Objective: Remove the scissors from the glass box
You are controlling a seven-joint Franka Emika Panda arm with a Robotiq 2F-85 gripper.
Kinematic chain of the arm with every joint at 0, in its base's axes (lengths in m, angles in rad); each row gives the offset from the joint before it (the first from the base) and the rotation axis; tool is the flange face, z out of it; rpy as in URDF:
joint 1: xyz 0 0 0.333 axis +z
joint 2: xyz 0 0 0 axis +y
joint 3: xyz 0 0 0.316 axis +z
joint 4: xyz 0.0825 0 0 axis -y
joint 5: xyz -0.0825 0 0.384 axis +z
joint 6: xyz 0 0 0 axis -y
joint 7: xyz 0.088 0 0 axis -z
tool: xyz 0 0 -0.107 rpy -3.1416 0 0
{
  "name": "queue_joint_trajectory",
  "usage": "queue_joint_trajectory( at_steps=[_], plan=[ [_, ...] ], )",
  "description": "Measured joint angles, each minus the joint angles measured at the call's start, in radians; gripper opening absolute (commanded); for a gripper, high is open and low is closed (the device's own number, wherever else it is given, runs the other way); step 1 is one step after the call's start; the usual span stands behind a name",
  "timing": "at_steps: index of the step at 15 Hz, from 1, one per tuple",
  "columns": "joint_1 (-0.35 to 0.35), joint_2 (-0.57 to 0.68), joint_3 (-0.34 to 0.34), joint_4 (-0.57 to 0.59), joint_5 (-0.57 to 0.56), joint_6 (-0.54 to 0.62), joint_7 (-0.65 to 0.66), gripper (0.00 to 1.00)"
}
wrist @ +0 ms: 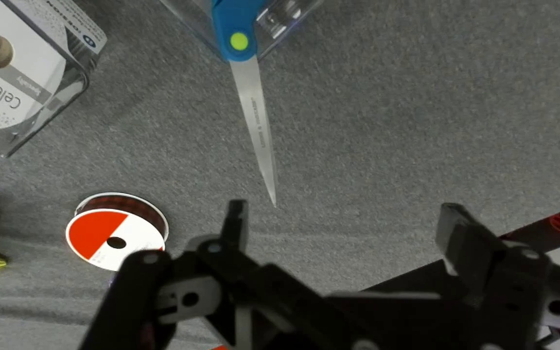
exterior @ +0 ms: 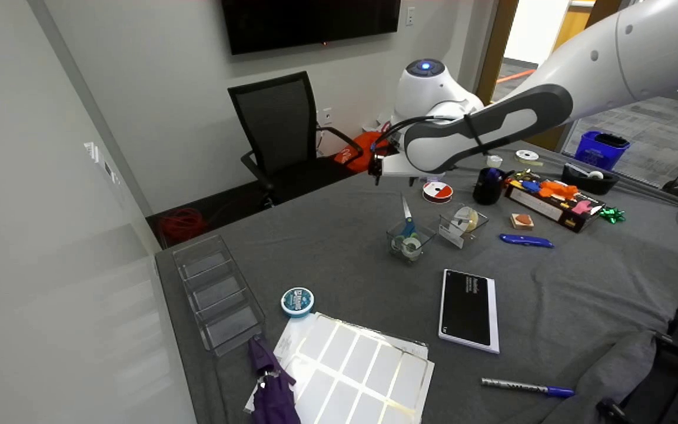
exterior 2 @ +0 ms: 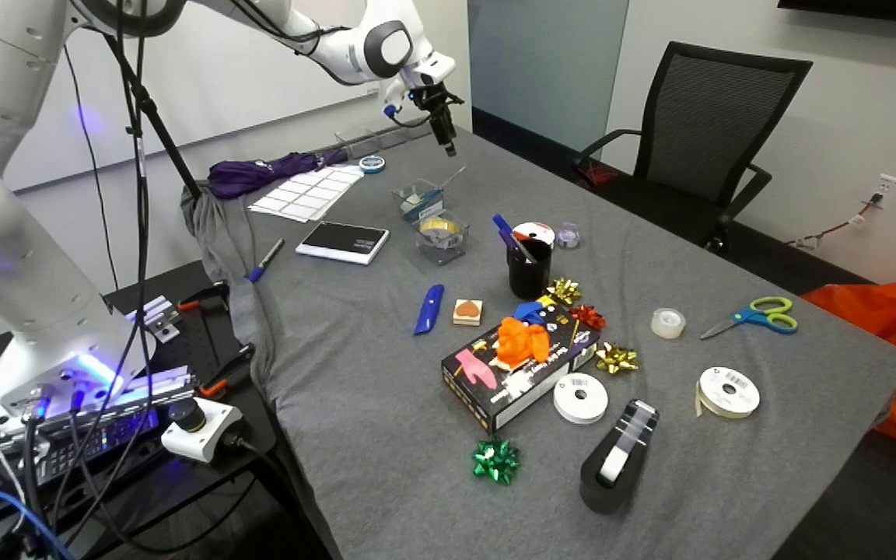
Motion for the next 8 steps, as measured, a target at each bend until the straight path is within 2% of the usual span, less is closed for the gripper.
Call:
queue_joint_trajectory(
  at_steps=[8],
  plan=[
    [0.019, 0.029, -0.041, 0.000, -0.057, -0.001, 0.001, 1.00]
  ],
)
